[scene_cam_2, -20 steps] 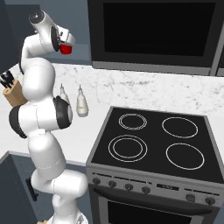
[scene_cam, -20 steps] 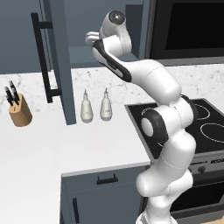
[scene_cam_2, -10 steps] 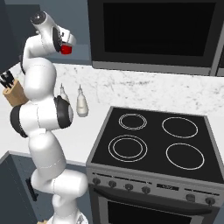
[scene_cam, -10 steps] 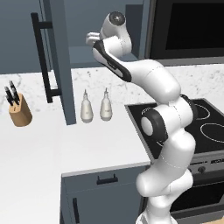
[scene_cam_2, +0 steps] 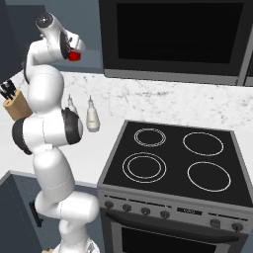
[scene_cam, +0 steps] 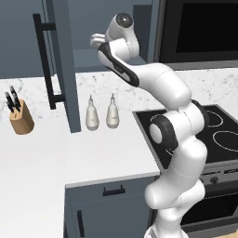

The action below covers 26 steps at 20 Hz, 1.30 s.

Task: Gather all objects into one cabinet and sort the glasses and bowls to opposite sides.

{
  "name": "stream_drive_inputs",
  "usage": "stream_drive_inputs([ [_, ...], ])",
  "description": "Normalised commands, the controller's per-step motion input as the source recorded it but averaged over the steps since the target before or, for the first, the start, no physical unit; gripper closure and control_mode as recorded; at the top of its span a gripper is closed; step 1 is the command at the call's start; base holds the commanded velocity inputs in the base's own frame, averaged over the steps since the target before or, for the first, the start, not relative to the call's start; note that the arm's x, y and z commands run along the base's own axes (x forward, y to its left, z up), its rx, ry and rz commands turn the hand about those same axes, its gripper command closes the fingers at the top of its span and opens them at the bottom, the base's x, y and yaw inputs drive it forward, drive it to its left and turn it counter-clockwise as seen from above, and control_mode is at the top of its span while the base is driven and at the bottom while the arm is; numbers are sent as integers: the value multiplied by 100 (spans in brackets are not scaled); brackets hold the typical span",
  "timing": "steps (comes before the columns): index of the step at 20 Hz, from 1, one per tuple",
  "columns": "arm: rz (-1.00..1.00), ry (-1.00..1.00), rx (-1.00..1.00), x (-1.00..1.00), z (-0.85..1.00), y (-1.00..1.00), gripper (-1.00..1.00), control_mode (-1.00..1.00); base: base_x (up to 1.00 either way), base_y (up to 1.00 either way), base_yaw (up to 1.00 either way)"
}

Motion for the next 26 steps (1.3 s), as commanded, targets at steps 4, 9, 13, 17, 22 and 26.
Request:
stream_drive_inputs([
  [4, 0, 0, 2, 3, 0, 0, 100, -100, 0, 0, 0],
  [9, 0, 0, 0, 0, 0, 0, 100, -100, 0, 0, 0],
  [13, 0, 0, 0, 0, 0, 1, 100, -100, 0, 0, 0],
  [17, 0, 0, 0, -8, 0, 1, 100, -100, 0, 0, 0],
  [22, 0, 1, 1, 0, -3, 0, 100, -100, 0, 0, 0],
  [26, 0, 6, 6, 0, -18, 0, 100, -100, 0, 0, 0],
])
